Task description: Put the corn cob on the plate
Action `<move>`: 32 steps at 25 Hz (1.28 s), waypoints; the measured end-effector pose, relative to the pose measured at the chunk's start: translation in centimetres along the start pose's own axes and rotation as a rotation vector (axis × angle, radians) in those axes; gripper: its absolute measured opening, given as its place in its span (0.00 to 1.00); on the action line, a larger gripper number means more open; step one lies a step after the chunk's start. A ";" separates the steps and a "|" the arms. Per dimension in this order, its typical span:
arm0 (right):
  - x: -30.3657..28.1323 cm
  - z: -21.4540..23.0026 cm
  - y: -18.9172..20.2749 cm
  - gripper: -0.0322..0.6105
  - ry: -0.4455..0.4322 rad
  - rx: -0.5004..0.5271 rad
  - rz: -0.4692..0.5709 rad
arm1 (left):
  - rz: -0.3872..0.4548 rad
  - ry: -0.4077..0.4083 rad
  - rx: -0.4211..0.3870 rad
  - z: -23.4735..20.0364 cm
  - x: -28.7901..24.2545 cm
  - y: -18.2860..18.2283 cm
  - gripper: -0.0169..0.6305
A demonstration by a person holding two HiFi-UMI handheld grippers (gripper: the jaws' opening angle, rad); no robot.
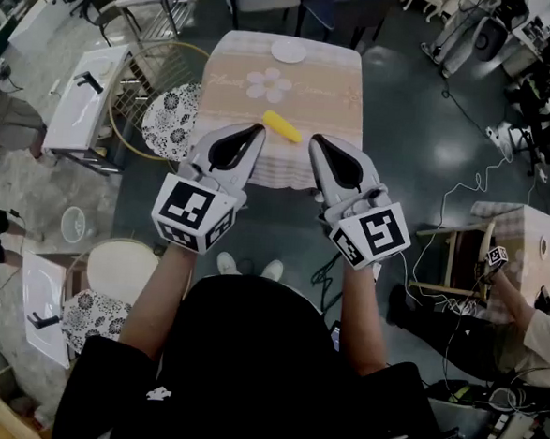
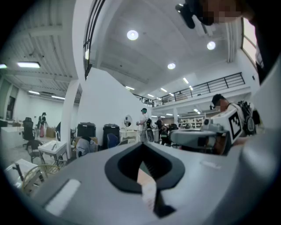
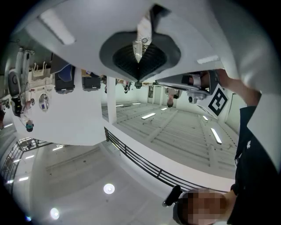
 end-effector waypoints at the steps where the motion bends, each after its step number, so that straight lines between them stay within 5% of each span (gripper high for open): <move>1: 0.2 0.2 0.1 0.05 0.000 0.002 -0.001 | 0.001 -0.004 -0.004 0.3 -0.2 0.1 0.03; 32: 3.6 3.8 3.2 0.05 -0.053 -0.009 -0.061 | -0.049 -0.097 0.040 3.1 -2.9 2.6 0.03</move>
Point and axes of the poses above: the fingertips, and each gripper's own axes: x backward along the fingers, z to its right, y out of its underside, the point moved 9 cm from there along x, backward along the fingers, and after that the axes turned 4 degrees about x, right-handed, at the moved point
